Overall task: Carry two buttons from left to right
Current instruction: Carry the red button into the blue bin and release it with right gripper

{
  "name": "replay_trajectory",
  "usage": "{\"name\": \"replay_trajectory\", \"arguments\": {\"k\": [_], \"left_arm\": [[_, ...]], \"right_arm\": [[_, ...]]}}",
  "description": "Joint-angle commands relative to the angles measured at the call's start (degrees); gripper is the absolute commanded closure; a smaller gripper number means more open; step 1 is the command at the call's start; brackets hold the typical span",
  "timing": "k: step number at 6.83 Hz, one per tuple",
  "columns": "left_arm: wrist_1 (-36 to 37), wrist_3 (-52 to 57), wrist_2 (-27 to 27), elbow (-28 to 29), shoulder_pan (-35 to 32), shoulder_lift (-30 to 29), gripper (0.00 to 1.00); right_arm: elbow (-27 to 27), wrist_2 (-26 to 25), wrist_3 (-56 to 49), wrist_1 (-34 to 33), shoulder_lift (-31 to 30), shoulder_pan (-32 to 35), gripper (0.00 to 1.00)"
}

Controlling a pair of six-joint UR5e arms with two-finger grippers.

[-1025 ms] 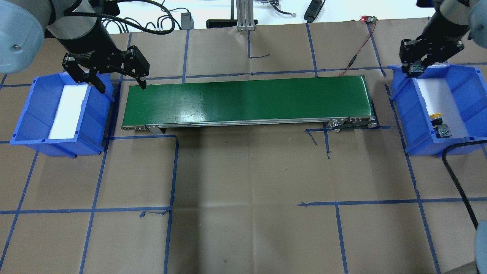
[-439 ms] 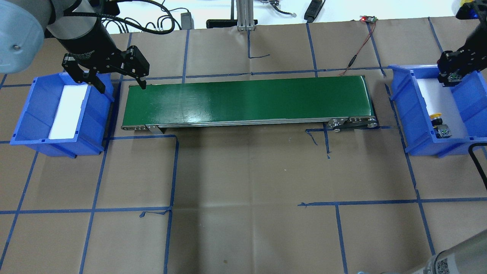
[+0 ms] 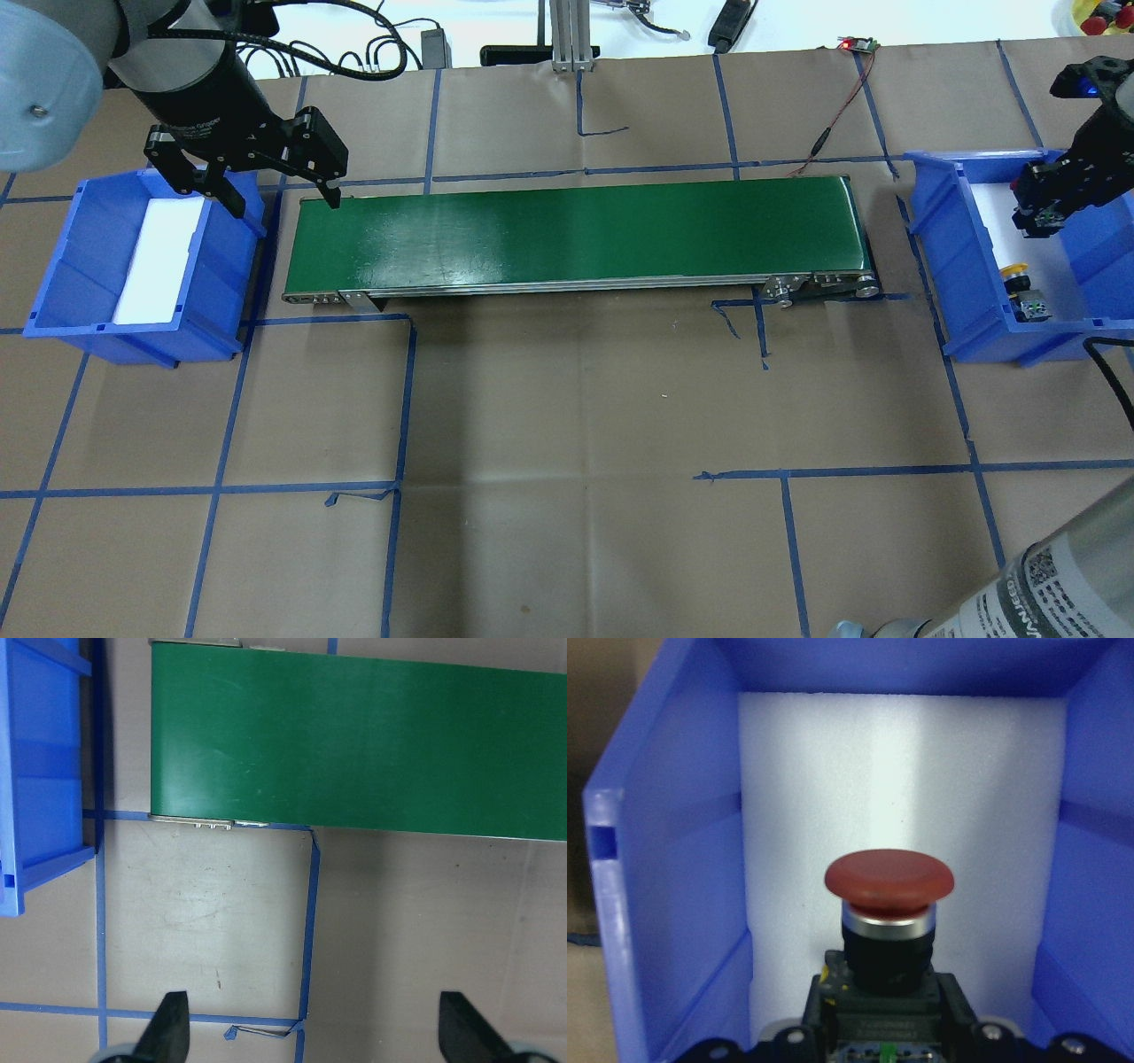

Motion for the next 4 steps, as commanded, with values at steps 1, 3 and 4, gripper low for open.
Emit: {"name": "replay_trajectory", "arguments": {"k": [1, 3, 4], "left_arm": [[0.0, -0.1, 0.0, 0.0, 0.0, 0.0, 0.0], [0.0, -0.1, 0.0, 0.0, 0.0, 0.0, 0.0], [0.0, 0.0, 0.0, 0.1, 0.0, 0.0, 0.0]], "right_arm": [[1.3, 0.2, 0.3, -1.8, 2.6, 0.0, 0.96], [1.2, 0.3, 0.4, -4.4, 4.7, 0.1, 0.96], [1.1, 0.2, 0.3, -4.3, 4.6, 0.1, 0.87]]}}
